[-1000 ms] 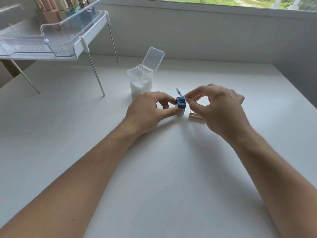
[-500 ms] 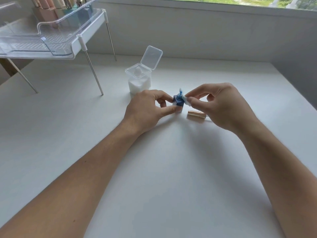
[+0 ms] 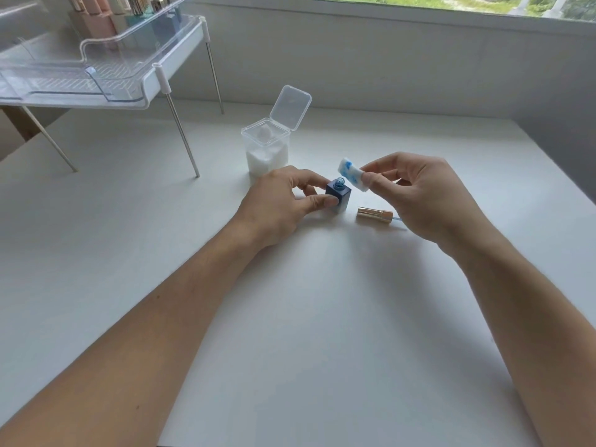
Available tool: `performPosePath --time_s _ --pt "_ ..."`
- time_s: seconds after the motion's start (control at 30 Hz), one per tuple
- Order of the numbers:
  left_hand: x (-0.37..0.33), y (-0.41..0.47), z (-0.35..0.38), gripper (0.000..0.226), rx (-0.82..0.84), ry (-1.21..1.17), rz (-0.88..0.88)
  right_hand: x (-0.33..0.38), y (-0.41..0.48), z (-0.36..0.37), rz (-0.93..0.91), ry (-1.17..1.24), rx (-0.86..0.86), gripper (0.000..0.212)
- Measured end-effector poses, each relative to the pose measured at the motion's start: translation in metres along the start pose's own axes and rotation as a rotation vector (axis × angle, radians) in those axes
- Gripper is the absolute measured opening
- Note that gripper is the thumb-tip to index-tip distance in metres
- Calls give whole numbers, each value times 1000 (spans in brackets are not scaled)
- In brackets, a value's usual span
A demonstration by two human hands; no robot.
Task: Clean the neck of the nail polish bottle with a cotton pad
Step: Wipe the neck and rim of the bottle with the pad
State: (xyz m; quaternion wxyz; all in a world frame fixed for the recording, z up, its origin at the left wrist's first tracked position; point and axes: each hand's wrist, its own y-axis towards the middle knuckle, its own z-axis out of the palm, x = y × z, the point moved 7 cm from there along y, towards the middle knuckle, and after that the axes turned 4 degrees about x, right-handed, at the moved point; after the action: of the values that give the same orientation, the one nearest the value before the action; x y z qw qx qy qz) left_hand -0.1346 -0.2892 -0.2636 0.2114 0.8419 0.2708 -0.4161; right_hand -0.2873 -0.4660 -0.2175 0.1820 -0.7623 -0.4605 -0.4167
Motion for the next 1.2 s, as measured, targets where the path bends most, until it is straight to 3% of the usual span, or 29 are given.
performPosePath --time_s 0.4,1.2 --pt "-4 -4 2 26 -19 6 6 1 -3 9 -12 30 -63 11" --pt "-8 -7 1 33 -108 40 -14 6 -8 8 105 53 52 17"
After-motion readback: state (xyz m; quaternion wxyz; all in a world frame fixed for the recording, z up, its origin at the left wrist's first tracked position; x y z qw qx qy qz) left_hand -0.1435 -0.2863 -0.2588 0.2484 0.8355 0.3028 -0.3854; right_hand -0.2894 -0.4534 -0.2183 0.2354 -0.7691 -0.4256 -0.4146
